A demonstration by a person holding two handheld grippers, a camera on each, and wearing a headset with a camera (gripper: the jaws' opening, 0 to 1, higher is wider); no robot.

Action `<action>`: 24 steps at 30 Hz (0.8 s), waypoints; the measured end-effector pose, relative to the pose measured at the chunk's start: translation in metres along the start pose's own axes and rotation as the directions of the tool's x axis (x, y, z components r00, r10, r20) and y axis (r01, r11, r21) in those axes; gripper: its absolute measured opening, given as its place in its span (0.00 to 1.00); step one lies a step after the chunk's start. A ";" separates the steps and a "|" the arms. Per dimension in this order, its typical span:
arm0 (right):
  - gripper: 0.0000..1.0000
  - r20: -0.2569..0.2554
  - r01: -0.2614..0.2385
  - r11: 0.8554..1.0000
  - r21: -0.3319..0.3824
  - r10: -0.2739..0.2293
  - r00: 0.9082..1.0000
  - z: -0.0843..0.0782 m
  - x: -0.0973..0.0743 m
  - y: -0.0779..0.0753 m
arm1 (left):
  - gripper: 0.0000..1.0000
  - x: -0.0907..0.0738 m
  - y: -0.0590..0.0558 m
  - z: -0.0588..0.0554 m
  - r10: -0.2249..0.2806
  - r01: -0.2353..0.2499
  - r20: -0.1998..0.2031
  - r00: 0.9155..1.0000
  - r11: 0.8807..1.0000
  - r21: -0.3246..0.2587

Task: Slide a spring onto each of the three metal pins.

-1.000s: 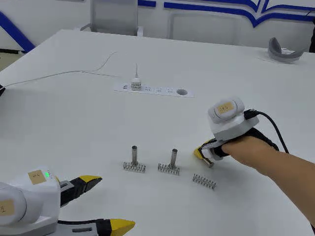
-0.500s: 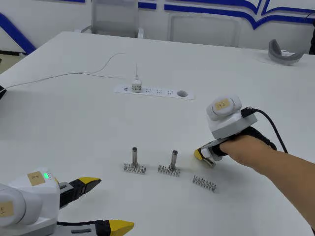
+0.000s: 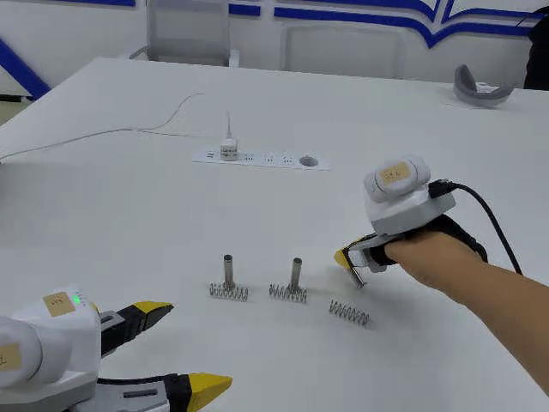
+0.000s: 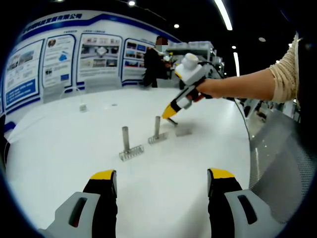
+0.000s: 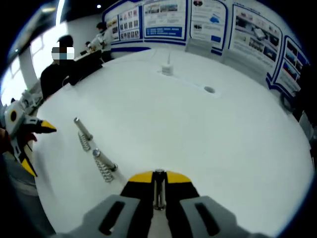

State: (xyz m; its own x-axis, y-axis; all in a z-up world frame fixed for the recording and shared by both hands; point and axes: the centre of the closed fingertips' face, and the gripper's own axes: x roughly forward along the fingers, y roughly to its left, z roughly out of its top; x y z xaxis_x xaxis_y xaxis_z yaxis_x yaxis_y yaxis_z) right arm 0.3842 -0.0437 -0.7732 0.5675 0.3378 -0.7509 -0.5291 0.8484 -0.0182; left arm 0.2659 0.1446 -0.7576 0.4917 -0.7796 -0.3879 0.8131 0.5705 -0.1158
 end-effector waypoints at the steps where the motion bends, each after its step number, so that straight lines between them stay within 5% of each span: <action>1: 0.09 0.011 0.003 1.000 -0.001 -0.003 1.000 0.000 -0.003 0.001 | 0.76 0.000 0.000 0.000 0.000 0.000 0.000 1.000 1.000 0.001; 24: 0.09 0.098 0.028 1.000 0.002 -0.028 0.995 -0.008 -0.029 0.000 | 0.76 0.001 -0.005 0.012 -0.005 0.005 0.018 1.000 0.999 0.034</action>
State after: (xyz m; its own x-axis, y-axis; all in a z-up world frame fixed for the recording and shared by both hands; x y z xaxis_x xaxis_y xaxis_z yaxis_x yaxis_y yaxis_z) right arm 0.3628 -0.0565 -0.7567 0.6414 0.3525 -0.6814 -0.5118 0.8583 -0.0378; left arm 0.2658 0.1378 -0.7460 0.4930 -0.7871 -0.3708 0.8254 0.5578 -0.0866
